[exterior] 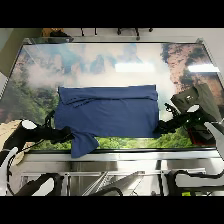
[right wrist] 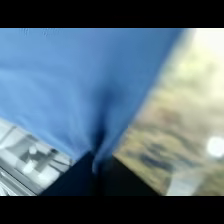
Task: Fold the shirts.
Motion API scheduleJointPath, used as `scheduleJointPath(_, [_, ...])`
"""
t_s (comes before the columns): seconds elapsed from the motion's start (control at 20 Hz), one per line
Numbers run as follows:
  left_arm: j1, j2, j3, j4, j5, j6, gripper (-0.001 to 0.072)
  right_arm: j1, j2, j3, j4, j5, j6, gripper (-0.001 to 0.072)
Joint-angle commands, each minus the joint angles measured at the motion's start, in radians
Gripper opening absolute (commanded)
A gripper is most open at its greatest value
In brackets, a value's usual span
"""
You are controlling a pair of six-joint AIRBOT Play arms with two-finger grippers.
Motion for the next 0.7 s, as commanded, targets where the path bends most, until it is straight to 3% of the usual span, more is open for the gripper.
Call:
scheduleJointPath(0.0, [-0.002, 0.121, 0.031, 0.154, -0.05, -0.1, 0.0013, -0.057, 0.013, 0.003, 0.018, 0.079, 0.008, 0.0018])
scheduleJointPath(0.15, [-0.002, 0.245, 0.085, 0.399, -0.153, -0.198, 0.0013, -0.153, 0.055, 0.003, 0.016, 0.072, 0.045, 0.0018])
scheduleJointPath(0.25, [-0.004, 0.317, 0.102, 0.374, -0.153, -0.199, 0.0013, -0.191, 0.088, 0.003, 0.063, 0.067, 0.053, 0.0018])
scheduleJointPath(0.4, [-0.05, 0.338, 0.156, 0.275, -0.107, -0.172, 0.0013, -0.164, 0.118, 0.016, 0.227, 0.043, -0.04, 0.0018])
scheduleJointPath(0.65, [-0.15, 0.092, 0.427, 0.274, -0.031, -0.165, 0.0014, -0.066, 0.109, 0.173, 0.274, -0.188, -0.07, 0.0018])
